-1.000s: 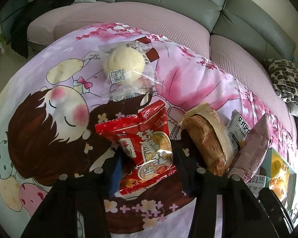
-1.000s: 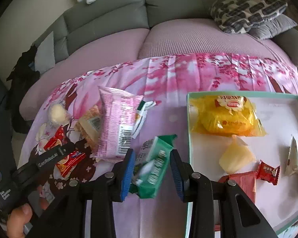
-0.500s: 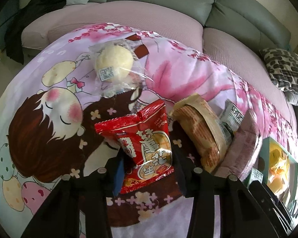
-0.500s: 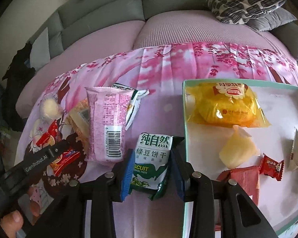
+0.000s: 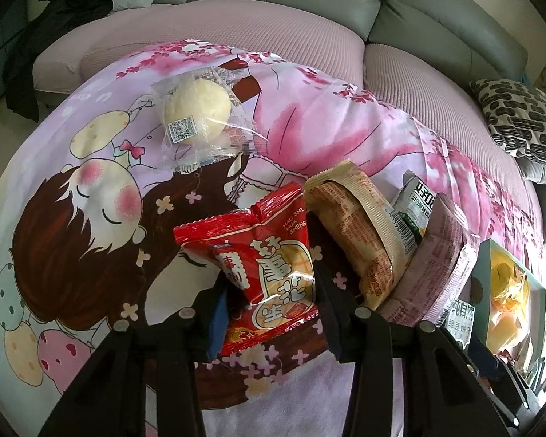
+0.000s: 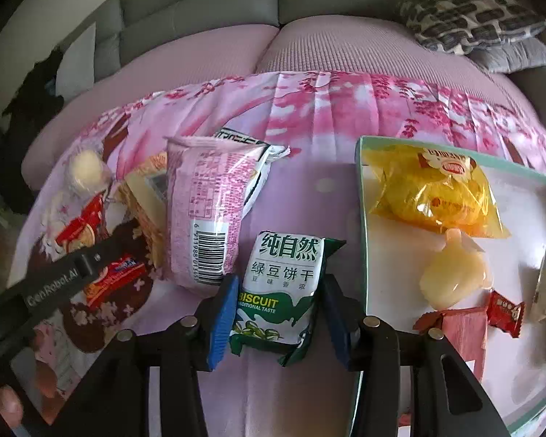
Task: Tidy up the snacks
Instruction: 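Close the left tool on the red cracker bag while the right tool grasps the green biscuit pack, then carry the red cracker bag and green biscuit pack over the tray with both tools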
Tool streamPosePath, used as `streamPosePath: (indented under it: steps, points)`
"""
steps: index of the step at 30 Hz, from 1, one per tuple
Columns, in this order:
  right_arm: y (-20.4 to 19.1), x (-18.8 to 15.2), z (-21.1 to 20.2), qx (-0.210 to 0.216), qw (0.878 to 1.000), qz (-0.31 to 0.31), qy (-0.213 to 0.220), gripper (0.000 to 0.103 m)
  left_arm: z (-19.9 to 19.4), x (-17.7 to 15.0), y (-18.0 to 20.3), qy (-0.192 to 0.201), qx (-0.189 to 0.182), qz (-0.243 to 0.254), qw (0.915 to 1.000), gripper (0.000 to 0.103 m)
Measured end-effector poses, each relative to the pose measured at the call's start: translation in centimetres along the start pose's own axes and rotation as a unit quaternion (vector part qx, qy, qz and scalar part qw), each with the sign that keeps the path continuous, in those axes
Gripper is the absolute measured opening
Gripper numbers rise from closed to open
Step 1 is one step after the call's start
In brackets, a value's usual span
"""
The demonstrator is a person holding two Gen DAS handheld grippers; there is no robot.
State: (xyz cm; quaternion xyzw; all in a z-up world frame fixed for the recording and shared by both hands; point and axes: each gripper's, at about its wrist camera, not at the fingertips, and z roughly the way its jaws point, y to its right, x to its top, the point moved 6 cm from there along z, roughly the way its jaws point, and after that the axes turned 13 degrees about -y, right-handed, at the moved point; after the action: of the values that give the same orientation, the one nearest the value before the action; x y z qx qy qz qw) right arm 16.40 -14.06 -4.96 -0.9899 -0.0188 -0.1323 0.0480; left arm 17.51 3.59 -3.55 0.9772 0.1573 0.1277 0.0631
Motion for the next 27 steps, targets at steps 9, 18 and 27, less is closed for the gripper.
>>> streamPosePath:
  steps: [9, 18, 27]
  points:
    - [-0.8, -0.1, 0.8, -0.039, 0.999, -0.028, 0.001, 0.048, 0.3, 0.0, 0.0, -0.002, 0.006, -0.001, 1.0, 0.046]
    - [0.3, 0.3, -0.1, -0.008, 1.0, -0.005, 0.016, 0.043, 0.0, 0.1, 0.1, 0.007, 0.019, 0.001, 0.9998, 0.045]
    - [1.0, 0.7, -2.6, 0.016, 0.999, 0.01, 0.047, 0.043, -1.5, 0.3, -0.2, 0.03, 0.024, -0.007, 0.9992, 0.045]
